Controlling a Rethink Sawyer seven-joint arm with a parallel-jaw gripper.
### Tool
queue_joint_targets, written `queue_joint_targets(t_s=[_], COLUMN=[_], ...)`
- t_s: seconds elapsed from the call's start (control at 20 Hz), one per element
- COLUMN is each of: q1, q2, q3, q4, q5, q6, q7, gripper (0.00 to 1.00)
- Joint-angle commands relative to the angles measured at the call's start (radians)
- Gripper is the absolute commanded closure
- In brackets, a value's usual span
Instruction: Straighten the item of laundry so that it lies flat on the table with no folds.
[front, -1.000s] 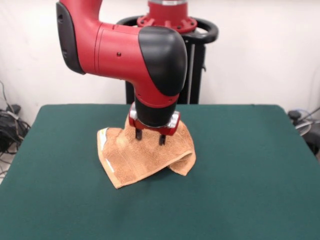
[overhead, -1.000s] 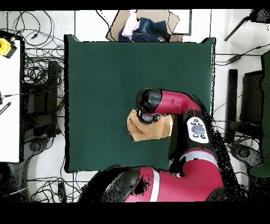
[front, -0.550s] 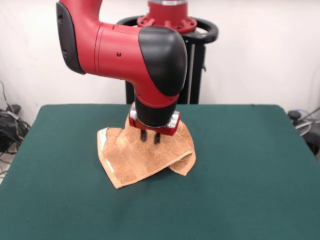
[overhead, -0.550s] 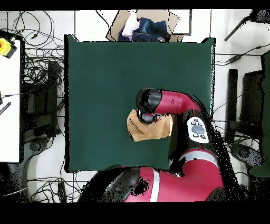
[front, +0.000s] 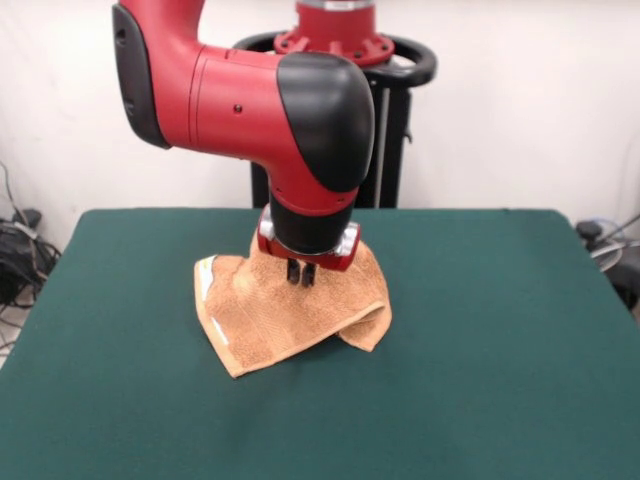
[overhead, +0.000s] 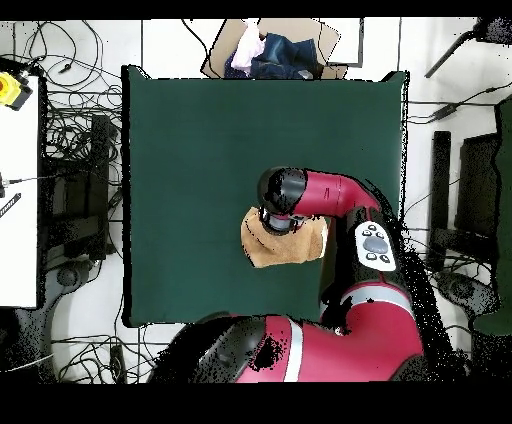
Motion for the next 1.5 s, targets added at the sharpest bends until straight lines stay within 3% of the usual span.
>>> queue_joint_targets(t_s=[0.05, 1.5], q1=[-0.008, -0.014], q2=[0.028, 0.011], q3=[0.082, 0.083], q4=[0.04, 0.082], q5=[0.028, 0.019], q6=[-0.079, -0.132], q7=[0.064, 0.063], gripper=[1.0, 1.0])
